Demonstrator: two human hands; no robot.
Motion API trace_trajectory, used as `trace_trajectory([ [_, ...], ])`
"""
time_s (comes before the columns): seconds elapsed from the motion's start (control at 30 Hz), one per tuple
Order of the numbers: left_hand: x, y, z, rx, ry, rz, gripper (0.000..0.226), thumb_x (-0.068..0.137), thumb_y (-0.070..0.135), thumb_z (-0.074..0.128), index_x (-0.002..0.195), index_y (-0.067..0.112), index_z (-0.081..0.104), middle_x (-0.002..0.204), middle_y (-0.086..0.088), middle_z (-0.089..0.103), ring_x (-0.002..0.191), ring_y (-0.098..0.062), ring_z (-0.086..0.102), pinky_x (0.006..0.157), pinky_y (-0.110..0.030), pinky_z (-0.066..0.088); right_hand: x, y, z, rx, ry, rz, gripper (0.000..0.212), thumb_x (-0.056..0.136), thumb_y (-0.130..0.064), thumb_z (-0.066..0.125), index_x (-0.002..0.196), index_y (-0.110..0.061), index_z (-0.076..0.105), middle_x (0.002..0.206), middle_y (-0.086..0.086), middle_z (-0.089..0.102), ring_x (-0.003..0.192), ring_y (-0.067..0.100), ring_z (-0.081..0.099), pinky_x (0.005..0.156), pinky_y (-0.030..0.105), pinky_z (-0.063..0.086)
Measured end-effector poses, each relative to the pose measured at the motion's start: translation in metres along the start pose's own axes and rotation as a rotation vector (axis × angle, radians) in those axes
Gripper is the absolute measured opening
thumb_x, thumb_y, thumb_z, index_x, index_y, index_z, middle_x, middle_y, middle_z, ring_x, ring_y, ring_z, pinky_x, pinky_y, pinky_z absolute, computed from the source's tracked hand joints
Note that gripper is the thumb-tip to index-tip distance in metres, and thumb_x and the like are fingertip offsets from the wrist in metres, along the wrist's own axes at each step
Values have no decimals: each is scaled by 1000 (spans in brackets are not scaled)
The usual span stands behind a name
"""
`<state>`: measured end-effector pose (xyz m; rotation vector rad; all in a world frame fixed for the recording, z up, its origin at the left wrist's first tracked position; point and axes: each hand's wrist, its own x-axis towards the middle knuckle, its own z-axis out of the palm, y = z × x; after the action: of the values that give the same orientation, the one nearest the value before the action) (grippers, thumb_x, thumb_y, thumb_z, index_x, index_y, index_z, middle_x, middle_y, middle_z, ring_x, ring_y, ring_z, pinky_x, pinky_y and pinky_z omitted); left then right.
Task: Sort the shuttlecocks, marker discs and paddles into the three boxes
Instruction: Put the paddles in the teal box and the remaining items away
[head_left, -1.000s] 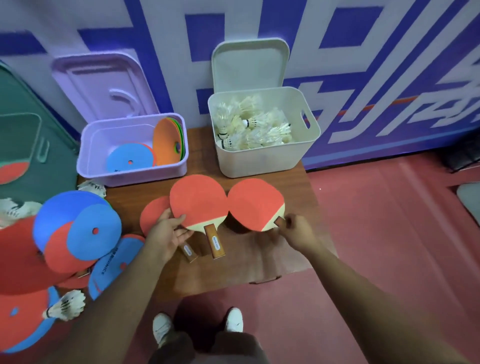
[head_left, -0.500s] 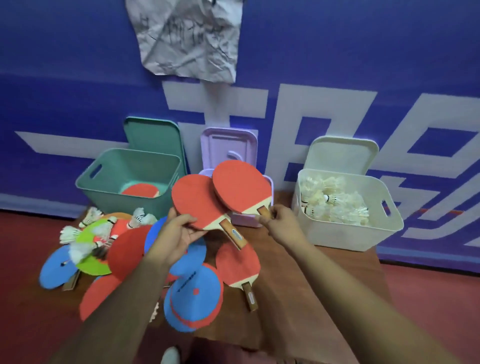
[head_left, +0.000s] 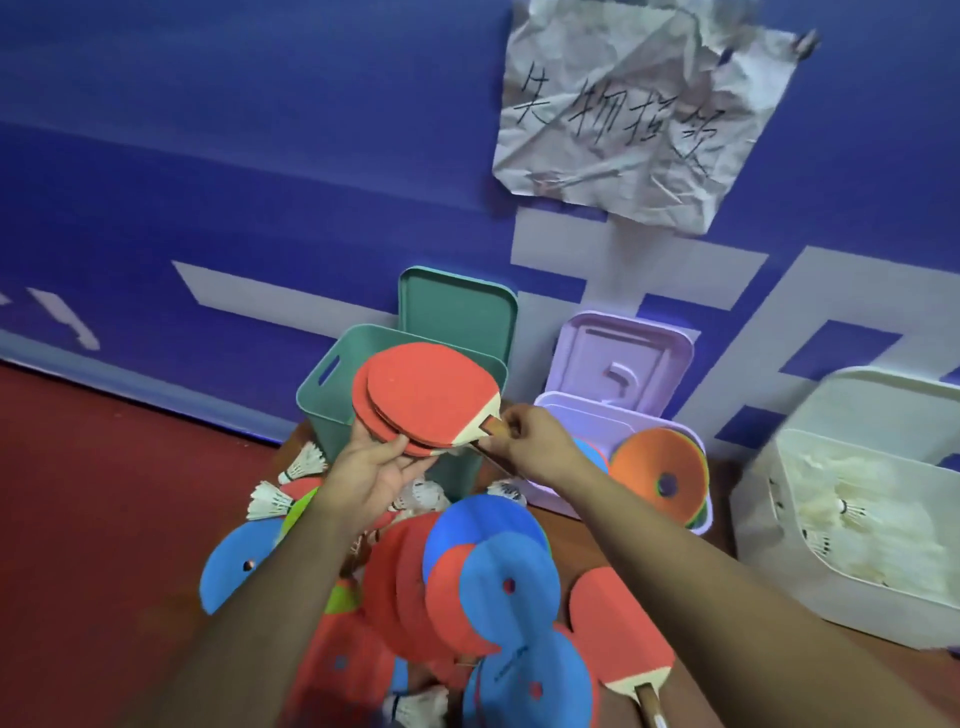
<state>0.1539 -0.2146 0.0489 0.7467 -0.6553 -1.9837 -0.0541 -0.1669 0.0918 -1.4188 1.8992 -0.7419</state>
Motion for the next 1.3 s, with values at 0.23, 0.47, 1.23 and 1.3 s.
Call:
trace_trajectory([
  [0.23,57,55,-63,-95,-23,-64,79,75,3,39,146,38,34,145,-11,49,126,-45,51,93,-58,49,67,-38,47,-203,-74,-35,41,76,-21,74,109,-11,53,88,4,61,79,24,55,67,32,42],
  [0.47,139,95,-87,174,235,-110,52,89,22,65,137,10,47,131,-15,61,112,-27,63,96,-48,51,121,-31,77,-335,-60,-18,37,81,-18,67,113,-16,50,100,8,67,89,31,62,75,40,50],
  [1.23,256,53,-153,1773,106,-346,54,81,36,67,126,7,56,126,-17,62,115,-32,58,93,-34,47,206,54,161,-397,-248,250,36,85,-21,64,112,-10,45,113,17,64,102,35,62,77,34,47],
  [1.3,251,53,-150,1777,108,-336,55,83,35,65,127,5,51,127,-18,60,117,-34,56,95,-35,46,202,50,158,-359,-266,262,43,83,-20,66,120,-7,48,120,17,63,110,35,60,85,34,49],
])
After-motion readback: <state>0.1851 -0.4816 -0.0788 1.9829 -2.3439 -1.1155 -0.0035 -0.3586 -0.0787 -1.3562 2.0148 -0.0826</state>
